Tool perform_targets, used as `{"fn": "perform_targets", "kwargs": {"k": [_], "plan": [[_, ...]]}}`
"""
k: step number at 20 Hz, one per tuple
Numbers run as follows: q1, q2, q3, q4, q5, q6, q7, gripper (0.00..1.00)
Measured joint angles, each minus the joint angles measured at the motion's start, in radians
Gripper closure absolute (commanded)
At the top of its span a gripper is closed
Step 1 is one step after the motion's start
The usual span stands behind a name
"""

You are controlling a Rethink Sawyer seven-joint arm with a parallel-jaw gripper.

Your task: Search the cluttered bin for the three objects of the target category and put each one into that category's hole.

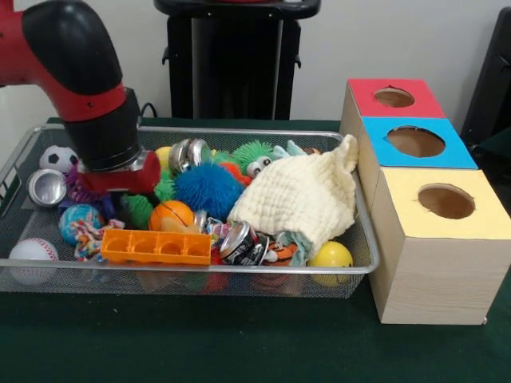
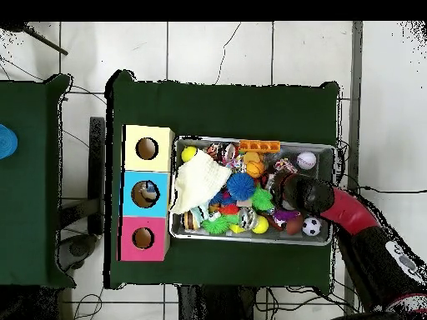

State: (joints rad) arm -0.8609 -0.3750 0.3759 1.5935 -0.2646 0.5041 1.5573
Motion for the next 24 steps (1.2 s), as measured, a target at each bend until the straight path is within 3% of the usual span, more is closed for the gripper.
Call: {"fn": "perform_targets", "kwargs": {"k": [9,15,19,24], "plan": [[0.075,-0.055,-0.003,0.134,0.178,0.050,0.003,0.00],[0.119,-0.089,-0.007,0.194,0.237,0.055,0.003,0.00],[0.188,-0.104,-0.063,0.203,0.211,0.055,0.003,0.00],[0.319,-0.119,-0.181,0.164,0.048,0.071,0.003,0.00]]}}
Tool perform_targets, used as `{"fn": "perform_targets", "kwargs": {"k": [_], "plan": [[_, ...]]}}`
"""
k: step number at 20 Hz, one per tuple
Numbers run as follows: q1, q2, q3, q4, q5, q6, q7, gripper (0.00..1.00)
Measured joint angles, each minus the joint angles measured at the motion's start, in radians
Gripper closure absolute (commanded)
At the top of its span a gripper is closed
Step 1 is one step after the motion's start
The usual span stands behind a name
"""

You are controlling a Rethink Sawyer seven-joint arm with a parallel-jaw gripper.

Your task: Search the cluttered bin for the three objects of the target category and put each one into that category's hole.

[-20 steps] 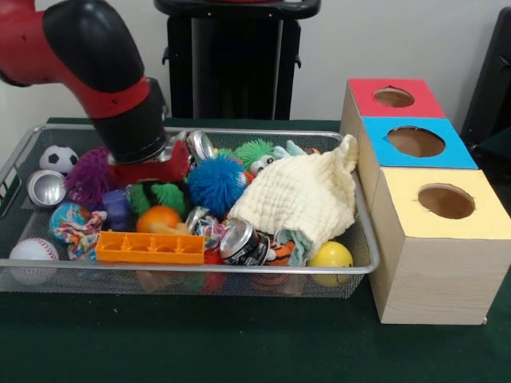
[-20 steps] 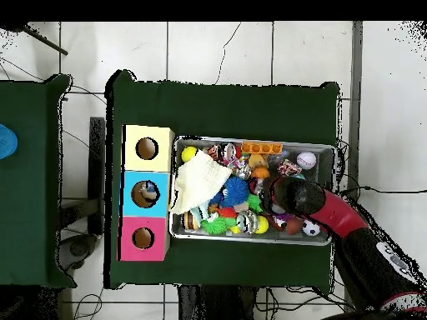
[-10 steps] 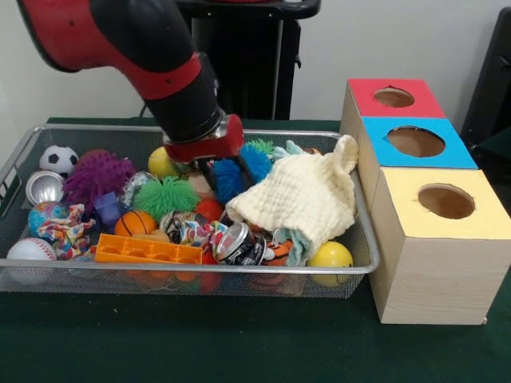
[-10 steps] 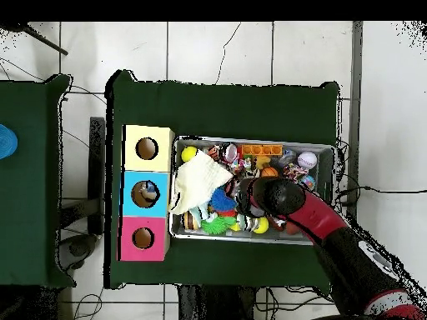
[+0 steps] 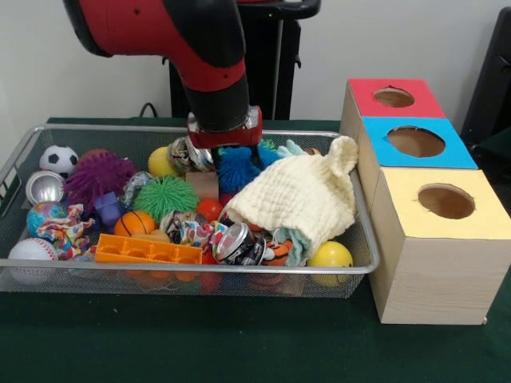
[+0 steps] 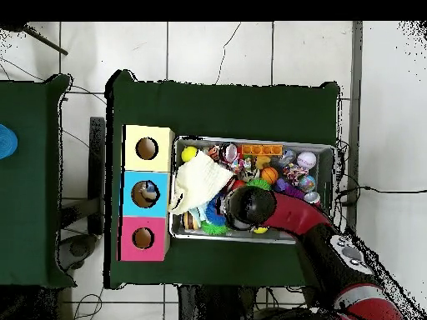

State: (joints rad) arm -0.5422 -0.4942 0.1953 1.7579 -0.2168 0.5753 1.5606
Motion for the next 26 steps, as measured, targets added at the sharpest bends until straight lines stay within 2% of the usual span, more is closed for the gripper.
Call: {"fn": "perform_targets", "kwargs": {"k": [5,6,14,19,26], "plan": [[0.077,-0.012,-0.064,-0.063,-0.140,0.030,0.000,0.00],[0.095,-0.014,-0.083,-0.089,-0.191,0.040,0.000,0.00],[0.116,-0.022,-0.129,-0.168,-0.398,0.072,0.000,0.00],[0.113,-0.032,-0.138,-0.187,-0.482,0.077,-0.001,0.00],[0.096,-0.058,-0.140,-0.193,-0.528,0.076,0.000,0.00]]}}
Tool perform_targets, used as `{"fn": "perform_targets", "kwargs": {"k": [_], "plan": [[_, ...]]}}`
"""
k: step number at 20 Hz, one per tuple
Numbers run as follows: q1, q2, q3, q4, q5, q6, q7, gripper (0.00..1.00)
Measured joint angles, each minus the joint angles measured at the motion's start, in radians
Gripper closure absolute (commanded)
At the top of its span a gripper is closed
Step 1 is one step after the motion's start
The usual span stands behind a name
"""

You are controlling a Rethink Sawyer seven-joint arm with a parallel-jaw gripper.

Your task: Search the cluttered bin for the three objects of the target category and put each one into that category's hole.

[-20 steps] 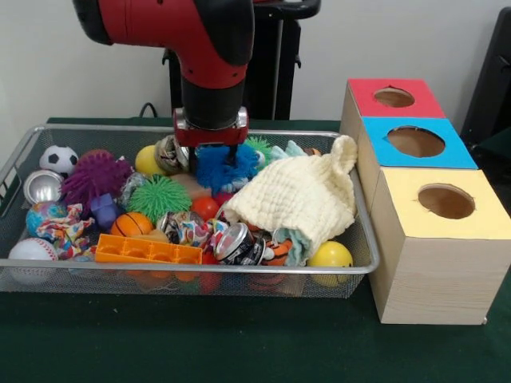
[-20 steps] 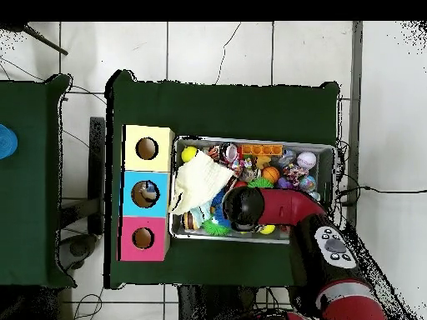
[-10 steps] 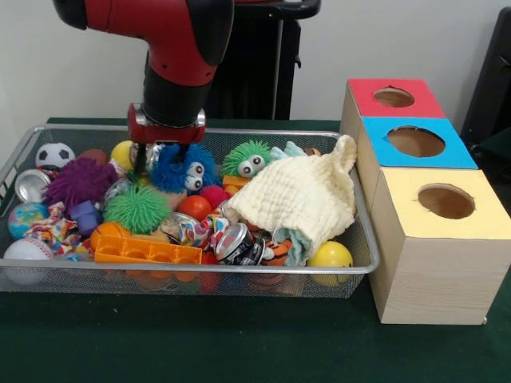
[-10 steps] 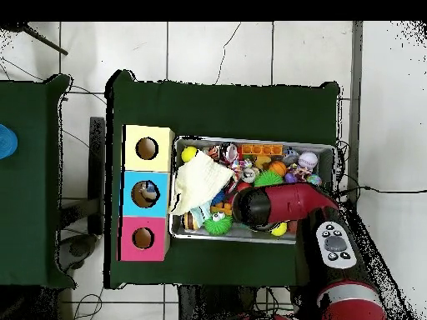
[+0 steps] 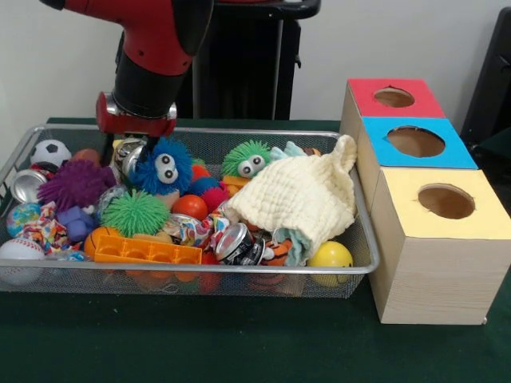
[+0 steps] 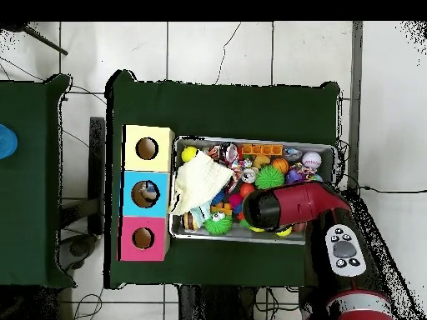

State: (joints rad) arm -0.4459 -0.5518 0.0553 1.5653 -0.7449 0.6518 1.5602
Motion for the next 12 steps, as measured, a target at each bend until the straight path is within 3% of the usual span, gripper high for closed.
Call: {"fn": "perform_targets", "kwargs": {"k": [7,12], "plan": [[-0.028,-0.013,0.001,-0.008,-0.014,0.000,0.000,0.00],[-0.086,-0.013,0.025,-0.009,-0.014,-0.014,0.000,0.00]]}}
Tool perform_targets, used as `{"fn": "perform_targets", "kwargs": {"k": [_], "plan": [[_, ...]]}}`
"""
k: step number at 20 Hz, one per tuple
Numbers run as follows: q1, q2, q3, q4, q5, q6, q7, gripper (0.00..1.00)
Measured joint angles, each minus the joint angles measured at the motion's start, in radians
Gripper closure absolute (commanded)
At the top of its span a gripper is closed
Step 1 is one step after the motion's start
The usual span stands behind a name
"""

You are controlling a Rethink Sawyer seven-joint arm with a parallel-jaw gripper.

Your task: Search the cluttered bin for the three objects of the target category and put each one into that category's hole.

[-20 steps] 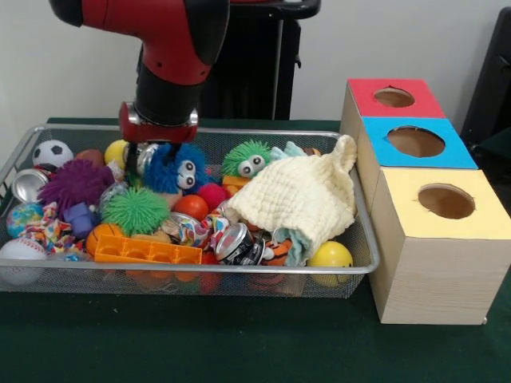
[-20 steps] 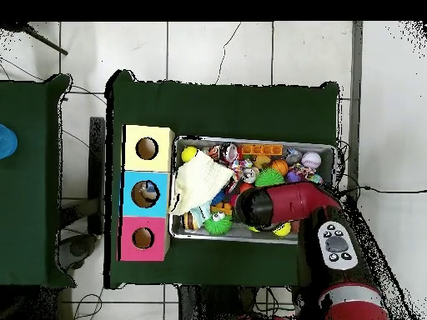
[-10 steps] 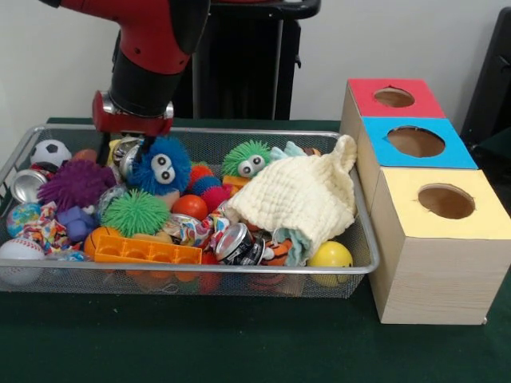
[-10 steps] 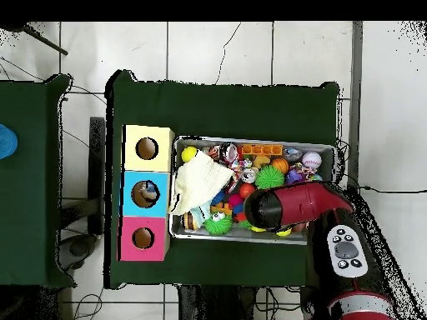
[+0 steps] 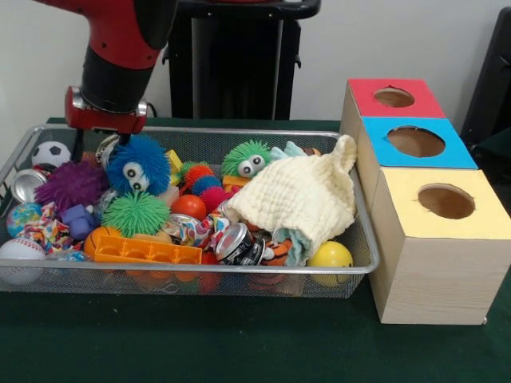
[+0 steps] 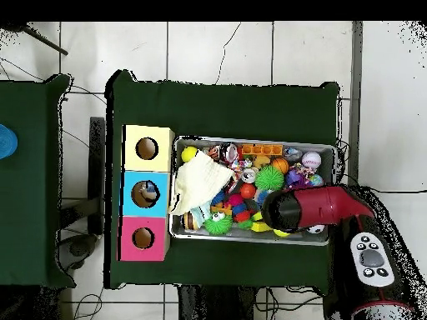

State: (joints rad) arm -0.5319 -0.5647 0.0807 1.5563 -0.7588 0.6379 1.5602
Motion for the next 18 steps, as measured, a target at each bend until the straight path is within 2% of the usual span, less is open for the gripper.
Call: {"fn": "perform_targets", "kwargs": {"k": [5,11,18], "plan": [[-0.063,0.009,0.034,0.001,0.014,-0.042,0.000,0.00],[-0.180,0.042,0.104,0.002,0.112,-0.057,0.000,0.00],[-0.250,0.075,0.144,0.004,0.228,-0.036,0.000,0.00]]}}
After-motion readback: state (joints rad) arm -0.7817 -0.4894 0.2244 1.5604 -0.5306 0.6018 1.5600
